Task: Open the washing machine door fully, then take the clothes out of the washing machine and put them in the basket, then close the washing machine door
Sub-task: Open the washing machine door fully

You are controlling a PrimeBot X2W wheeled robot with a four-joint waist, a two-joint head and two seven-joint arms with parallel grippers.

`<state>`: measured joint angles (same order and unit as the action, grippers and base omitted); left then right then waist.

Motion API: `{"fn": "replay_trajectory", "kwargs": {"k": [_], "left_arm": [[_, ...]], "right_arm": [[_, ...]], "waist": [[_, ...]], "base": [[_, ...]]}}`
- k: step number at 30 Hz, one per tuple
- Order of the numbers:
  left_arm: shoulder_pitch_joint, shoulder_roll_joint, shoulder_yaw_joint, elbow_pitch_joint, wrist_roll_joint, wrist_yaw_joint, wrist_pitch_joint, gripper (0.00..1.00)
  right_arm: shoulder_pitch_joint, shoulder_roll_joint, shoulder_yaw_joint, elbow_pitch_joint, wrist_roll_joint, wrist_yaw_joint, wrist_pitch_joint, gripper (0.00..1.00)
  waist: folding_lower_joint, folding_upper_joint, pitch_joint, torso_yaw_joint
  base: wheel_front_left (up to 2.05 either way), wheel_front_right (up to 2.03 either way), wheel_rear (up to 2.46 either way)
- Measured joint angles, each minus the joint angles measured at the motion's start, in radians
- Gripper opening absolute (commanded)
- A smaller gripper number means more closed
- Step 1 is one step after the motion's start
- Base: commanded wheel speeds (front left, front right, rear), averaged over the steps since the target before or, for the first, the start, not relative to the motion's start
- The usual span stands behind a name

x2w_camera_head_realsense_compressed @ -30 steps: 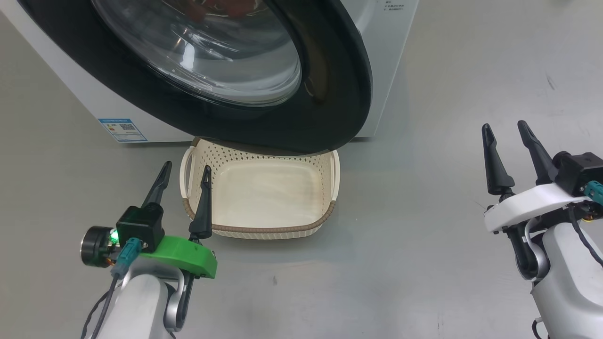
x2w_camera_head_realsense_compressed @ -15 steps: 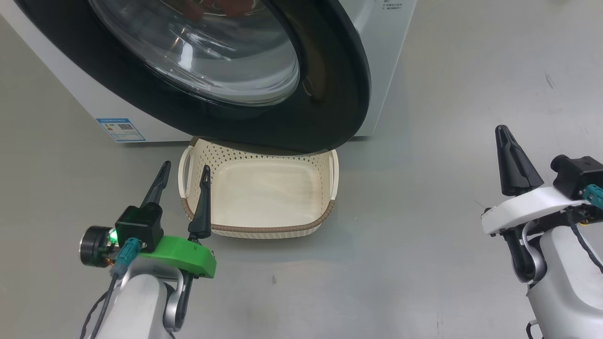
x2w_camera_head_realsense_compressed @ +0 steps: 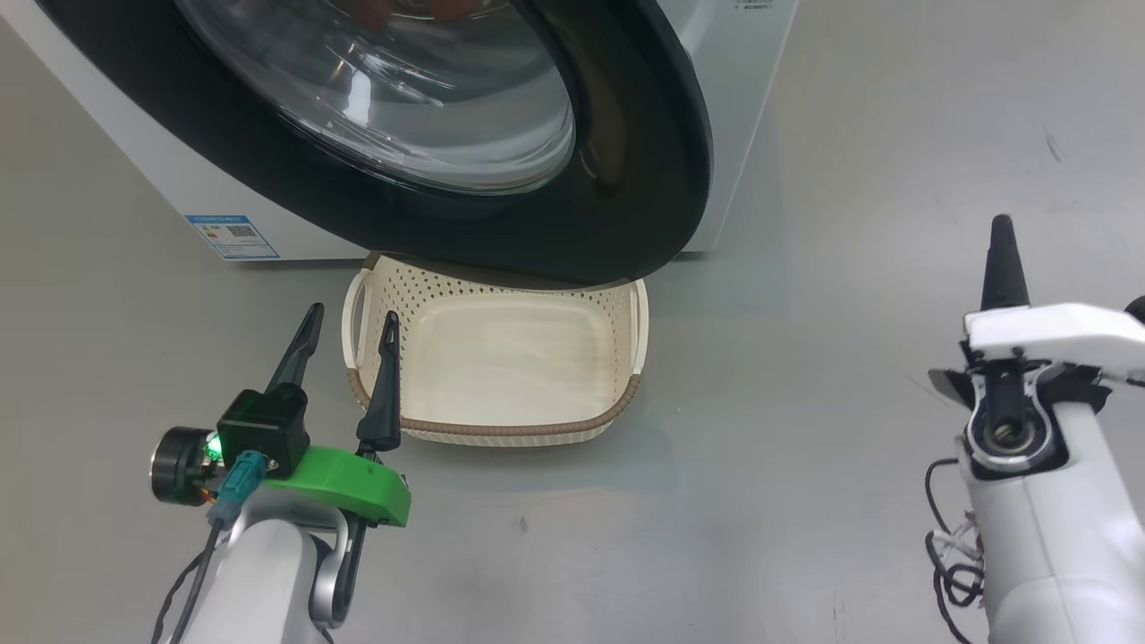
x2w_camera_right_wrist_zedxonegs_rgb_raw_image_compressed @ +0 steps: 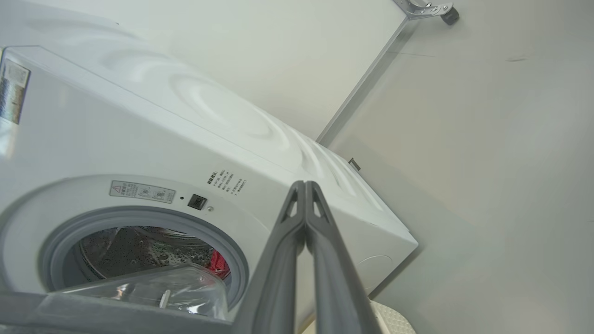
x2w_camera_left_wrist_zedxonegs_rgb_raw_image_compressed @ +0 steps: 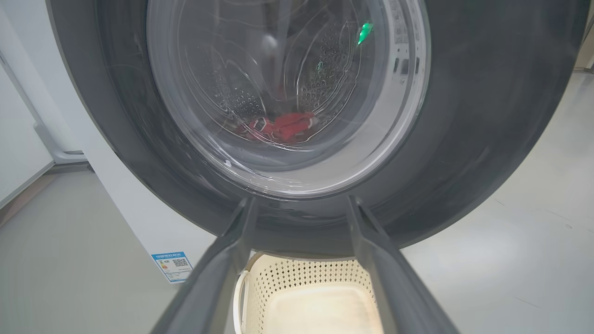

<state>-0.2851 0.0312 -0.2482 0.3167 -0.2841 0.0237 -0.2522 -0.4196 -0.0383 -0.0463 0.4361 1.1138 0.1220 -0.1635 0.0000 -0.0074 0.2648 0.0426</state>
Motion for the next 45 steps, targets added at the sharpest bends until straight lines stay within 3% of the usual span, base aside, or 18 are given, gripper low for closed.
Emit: {"fn": "replay_trajectory", "kwargs": {"k": [7, 14, 27, 45], "left_arm": [[-0.002, 0.0, -0.017, -0.008, 0.0, -0.003, 0.0, 1.0], [-0.006, 0.0, -0.033, -0.016, -0.001, -0.003, 0.0, 1.0], [-0.023, 0.0, -0.047, -0.025, -0.004, -0.003, 0.0, 1.0], [-0.043, -0.001, -0.049, -0.033, -0.014, 0.006, 0.0, 1.0]], "right_arm": [[-0.119, -0.012, -0.045, -0.047, 0.343, 0.0, 0.21, 0.0], [-0.183, -0.021, -0.056, -0.01, 0.491, 0.0, 0.395, 0.0], [-0.274, -0.035, 0.04, 0.05, 0.497, -0.011, 0.604, 0.0], [-0.362, -0.038, 0.113, 0.103, 0.497, -0.01, 0.753, 0.0]], "waist": [[0.0, 0.0, 0.015, 0.019], [0.0, 0.0, 0.039, 0.045], [0.0, 0.0, 0.076, 0.093], [0.0, 0.0, 0.101, 0.12]], "base": [[0.0, 0.0, 0.0], [0.0, 0.0, 0.0], [0.0, 0.0, 0.0], [0.0, 0.0, 0.0]]}}
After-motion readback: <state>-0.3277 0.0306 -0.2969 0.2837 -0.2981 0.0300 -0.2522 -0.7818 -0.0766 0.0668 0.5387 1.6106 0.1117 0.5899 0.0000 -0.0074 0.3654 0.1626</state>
